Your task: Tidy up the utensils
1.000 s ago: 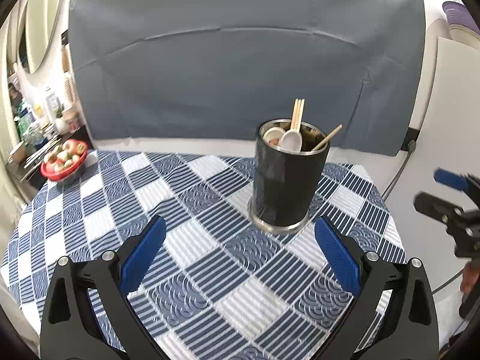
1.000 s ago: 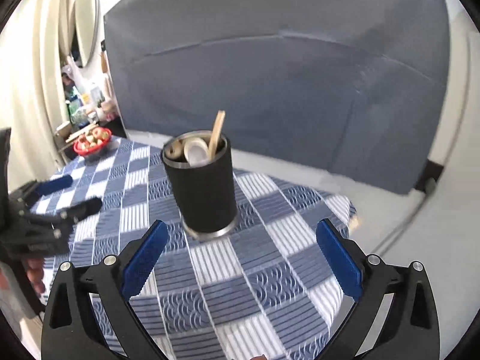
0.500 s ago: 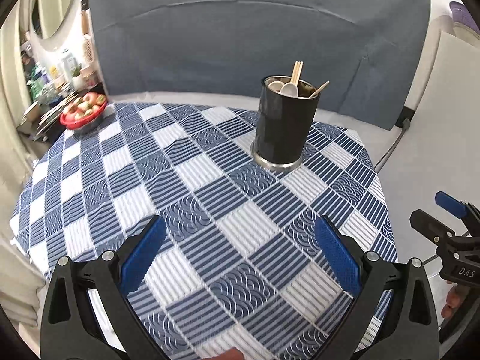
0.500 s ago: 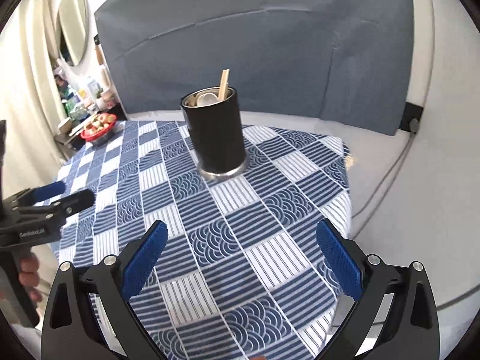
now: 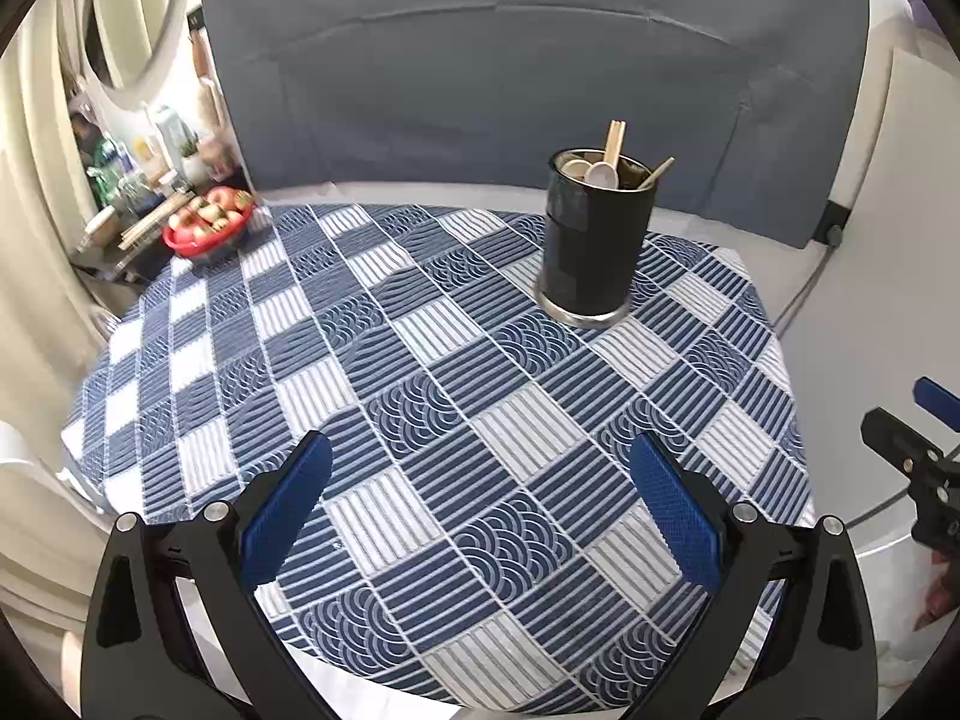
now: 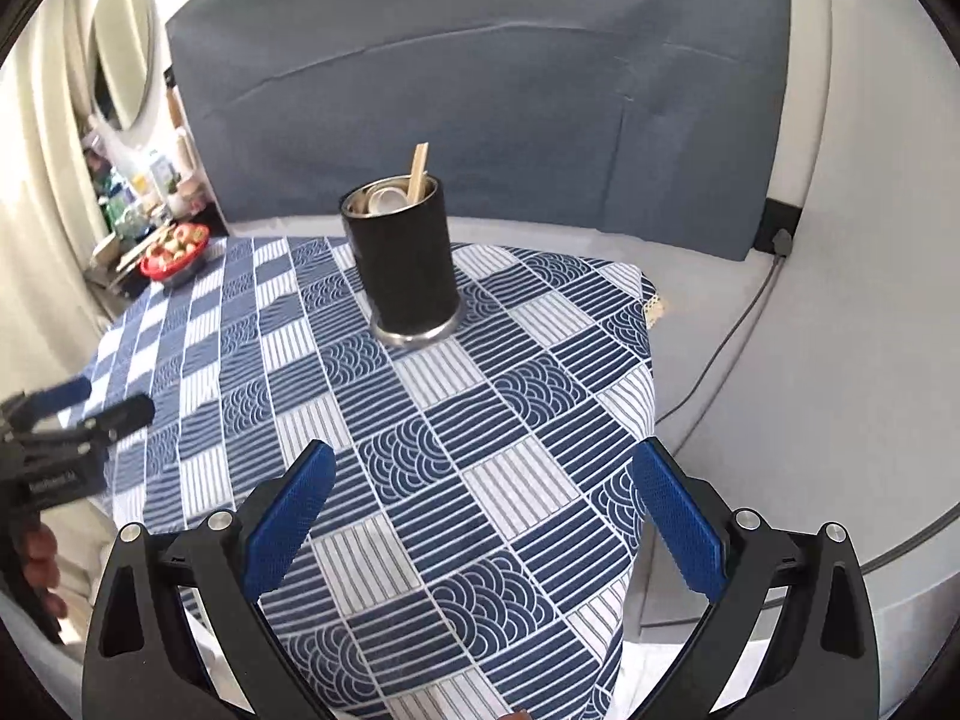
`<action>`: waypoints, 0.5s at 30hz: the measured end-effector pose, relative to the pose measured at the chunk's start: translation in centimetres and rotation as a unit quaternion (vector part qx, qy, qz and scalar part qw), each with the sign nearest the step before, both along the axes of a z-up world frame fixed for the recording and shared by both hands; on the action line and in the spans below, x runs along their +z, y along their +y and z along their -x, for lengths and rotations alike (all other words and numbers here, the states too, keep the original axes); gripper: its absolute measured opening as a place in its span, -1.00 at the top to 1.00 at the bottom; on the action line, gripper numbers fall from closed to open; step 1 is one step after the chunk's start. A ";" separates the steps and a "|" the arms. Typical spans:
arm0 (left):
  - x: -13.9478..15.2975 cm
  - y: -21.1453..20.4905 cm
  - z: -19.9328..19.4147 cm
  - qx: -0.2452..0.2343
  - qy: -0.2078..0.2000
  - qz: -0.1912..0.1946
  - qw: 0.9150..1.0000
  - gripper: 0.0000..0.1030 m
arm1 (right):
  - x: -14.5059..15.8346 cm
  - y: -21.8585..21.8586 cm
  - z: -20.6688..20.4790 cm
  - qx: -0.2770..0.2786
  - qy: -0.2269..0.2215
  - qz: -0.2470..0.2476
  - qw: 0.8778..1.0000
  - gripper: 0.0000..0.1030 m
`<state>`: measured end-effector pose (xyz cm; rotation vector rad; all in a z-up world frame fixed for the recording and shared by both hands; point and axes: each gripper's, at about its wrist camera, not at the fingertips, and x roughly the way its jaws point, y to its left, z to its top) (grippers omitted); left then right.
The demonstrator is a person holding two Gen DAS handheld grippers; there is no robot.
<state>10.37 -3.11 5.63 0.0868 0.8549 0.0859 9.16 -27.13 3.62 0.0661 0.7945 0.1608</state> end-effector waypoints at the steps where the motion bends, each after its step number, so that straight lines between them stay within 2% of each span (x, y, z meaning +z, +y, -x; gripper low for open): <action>1: 0.1 -0.2 0.1 -0.001 -0.005 -0.003 1.000 -0.89 | 0.0 0.2 0.2 0.001 -0.003 0.002 1.000 -0.85; 6: 0.8 -0.6 0.3 -0.013 -0.017 -0.004 1.000 -0.89 | 0.2 0.8 0.3 0.010 -0.013 0.022 1.000 -0.85; 11: 1.2 -0.9 0.6 -0.024 -0.018 -0.009 1.000 -0.89 | 0.3 0.3 0.7 -0.005 -0.014 0.027 1.000 -0.85; 15: 1.1 -0.6 0.5 -0.014 -0.015 -0.004 1.000 -0.89 | 0.1 0.2 0.8 -0.006 -0.013 0.022 1.000 -0.85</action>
